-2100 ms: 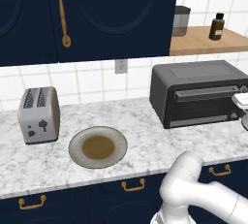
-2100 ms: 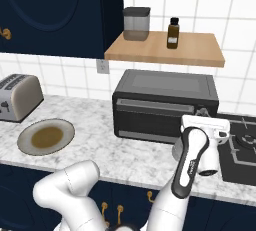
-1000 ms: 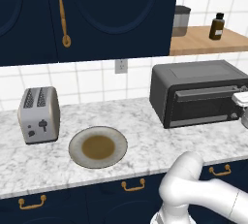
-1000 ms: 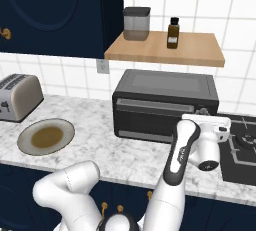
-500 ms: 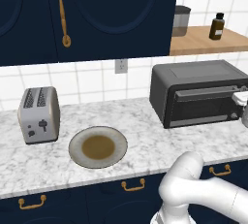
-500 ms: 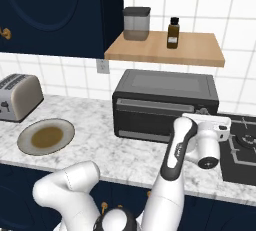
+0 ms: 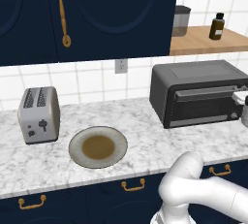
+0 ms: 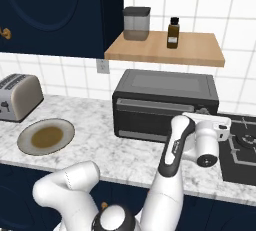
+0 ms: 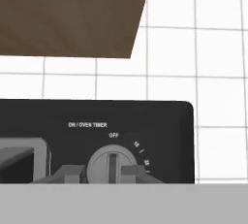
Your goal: Pick up the kebab skewer and baguette bread, and place them inside the toaster oven. Close the toaster oven door and start by setting the timer.
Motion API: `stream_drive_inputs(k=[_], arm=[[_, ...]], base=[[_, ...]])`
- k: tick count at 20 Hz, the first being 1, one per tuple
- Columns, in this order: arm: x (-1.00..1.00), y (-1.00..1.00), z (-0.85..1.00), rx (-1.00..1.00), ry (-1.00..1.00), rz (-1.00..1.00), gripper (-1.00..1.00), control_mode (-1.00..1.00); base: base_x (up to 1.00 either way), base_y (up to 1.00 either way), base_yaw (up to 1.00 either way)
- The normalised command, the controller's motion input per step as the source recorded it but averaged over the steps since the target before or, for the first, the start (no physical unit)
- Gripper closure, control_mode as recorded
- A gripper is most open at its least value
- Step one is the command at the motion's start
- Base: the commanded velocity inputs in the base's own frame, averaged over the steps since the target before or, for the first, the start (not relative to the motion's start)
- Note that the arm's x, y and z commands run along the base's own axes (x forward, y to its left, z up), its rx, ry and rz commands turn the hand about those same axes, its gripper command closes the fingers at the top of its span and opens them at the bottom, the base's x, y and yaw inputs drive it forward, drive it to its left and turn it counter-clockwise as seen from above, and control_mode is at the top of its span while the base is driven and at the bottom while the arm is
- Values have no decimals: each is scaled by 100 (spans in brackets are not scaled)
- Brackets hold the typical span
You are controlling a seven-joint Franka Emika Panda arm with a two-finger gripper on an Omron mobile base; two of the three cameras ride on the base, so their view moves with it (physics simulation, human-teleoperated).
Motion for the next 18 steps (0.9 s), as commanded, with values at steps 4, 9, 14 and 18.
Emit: stream_drive_inputs(k=[4,9,14,18], arm=[[1,-43,0,37,0,0,100,-100],[3,-25,0,45,-5,0,100,-100],[15,-18,0,50,-14,-2,100,-100],[42,-19,1,44,-11,-2,100,-100]], base=[[0,0,0],[0,0,0],[0,0,0],[0,0,0]])
